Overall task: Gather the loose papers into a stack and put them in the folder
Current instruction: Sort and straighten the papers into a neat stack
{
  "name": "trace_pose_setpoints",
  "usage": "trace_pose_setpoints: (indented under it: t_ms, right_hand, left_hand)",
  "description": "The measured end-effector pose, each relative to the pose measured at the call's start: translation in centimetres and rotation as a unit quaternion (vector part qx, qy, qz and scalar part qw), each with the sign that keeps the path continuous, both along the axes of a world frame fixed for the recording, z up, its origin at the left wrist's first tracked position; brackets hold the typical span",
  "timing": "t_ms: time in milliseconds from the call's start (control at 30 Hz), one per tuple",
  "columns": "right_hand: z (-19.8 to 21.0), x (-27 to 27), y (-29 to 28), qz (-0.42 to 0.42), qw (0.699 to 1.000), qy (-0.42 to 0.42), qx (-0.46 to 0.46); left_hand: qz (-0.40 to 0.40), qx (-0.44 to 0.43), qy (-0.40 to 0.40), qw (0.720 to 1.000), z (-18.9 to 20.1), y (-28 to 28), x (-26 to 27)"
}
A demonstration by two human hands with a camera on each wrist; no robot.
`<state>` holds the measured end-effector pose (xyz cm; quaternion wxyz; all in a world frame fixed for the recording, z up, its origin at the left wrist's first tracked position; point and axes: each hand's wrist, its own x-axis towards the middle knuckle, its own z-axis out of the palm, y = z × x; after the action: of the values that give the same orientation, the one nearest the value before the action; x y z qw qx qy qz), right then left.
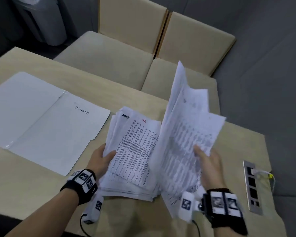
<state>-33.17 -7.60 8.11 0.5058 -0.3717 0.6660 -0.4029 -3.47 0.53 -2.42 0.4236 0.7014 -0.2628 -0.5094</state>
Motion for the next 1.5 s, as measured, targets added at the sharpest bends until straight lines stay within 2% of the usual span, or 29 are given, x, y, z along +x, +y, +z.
trace_pose_setpoints:
  t_ms: [133, 200, 233, 300, 333, 400, 433, 500, 567, 633, 800, 900, 1067, 1133, 1233, 1300, 1400, 1500]
  right_hand:
    - [-7.4, 4.5, 3.0, 0.121, 0.979, 0.152, 0.057]
    - [-9.3, 6.5, 4.3, 0.209, 0.947, 0.232, 0.08]
    - [-9.9, 6.6, 4.6, 0.223, 0.929, 0.282, 0.088]
    - [-9.7, 5.7, 4.6, 0.162, 0.925, 0.336, 0.078]
    - [-9.3, 4.5, 4.3, 0.103, 0.925, 0.36, 0.068]
    - [-8.7, 1.6, 3.7, -0.043, 0.912, 0.391, 0.12]
    - [-8.8, -0.3, 3.6, -0.11, 0.9, 0.382, 0.177]
    - [-9.3, -4.0, 3.9, -0.197, 0.874, 0.307, 0.319]
    - [-10.2, -5.9, 4.3, -0.211, 0.877, 0.224, 0.369]
    - [-9.8, -5.8, 4.3, -0.195, 0.899, 0.176, 0.352]
    - [-9.2, -4.6, 3.9, -0.141, 0.92, 0.157, 0.329]
    - [-10.1, -3.7, 3.5, -0.153, 0.922, 0.177, 0.307]
    - [-9.9, -1.4, 2.0, -0.08, 0.932, 0.149, 0.319]
    - [-9.9, -1.2, 1.7, -0.081, 0.936, 0.145, 0.311]
    - [-9.9, -0.6, 1.1, -0.094, 0.944, 0.159, 0.272]
    - [-11.9, -1.2, 0.6, -0.109, 0.944, 0.183, 0.252]
    - [-13.7, -0.7, -0.8, -0.073, 0.936, 0.233, 0.253]
    - [-11.3, 1.6, -1.8, 0.003, 0.938, 0.26, 0.228]
  left_hand:
    - [0.012, 0.087, 0.056, 0.995, 0.5, -0.8, 0.0]
    - [0.003, 0.114, 0.078, 0.99, -0.2, -1.2, 0.7]
    - [-0.013, 0.111, 0.059, 0.992, -0.3, -1.3, 0.7]
    - [-0.057, 0.089, -0.027, 0.994, -1.0, -1.3, 0.7]
    - [-0.071, 0.083, -0.063, 0.992, -1.2, -1.2, 0.5]
    - [-0.079, 0.085, -0.105, 0.988, -1.6, -1.1, 0.3]
    - [-0.072, 0.084, -0.108, 0.988, -1.7, -1.0, 0.3]
    - [-0.058, 0.071, -0.106, 0.99, -2.2, -0.9, 0.3]
    - [-0.05, 0.061, -0.115, 0.99, -2.0, -0.9, 0.1]
    - [-0.046, 0.054, -0.127, 0.989, -2.1, -0.9, 0.0]
    - [-0.037, 0.053, -0.139, 0.988, -2.0, -1.0, -0.2]
    - [-0.028, 0.056, -0.133, 0.989, -1.8, -1.0, -0.3]
    - [-0.036, 0.065, -0.124, 0.99, -1.5, -0.9, -0.2]
    - [-0.034, 0.07, -0.118, 0.99, -1.4, -0.9, -0.1]
    - [-0.036, 0.072, -0.11, 0.991, -1.2, -0.9, -0.2]
    - [-0.043, 0.078, -0.103, 0.991, -1.1, -0.8, -0.2]
    - [-0.043, 0.086, -0.103, 0.99, -1.3, -0.4, 0.2]
    - [-0.042, 0.082, -0.116, 0.989, -1.4, -0.2, 0.4]
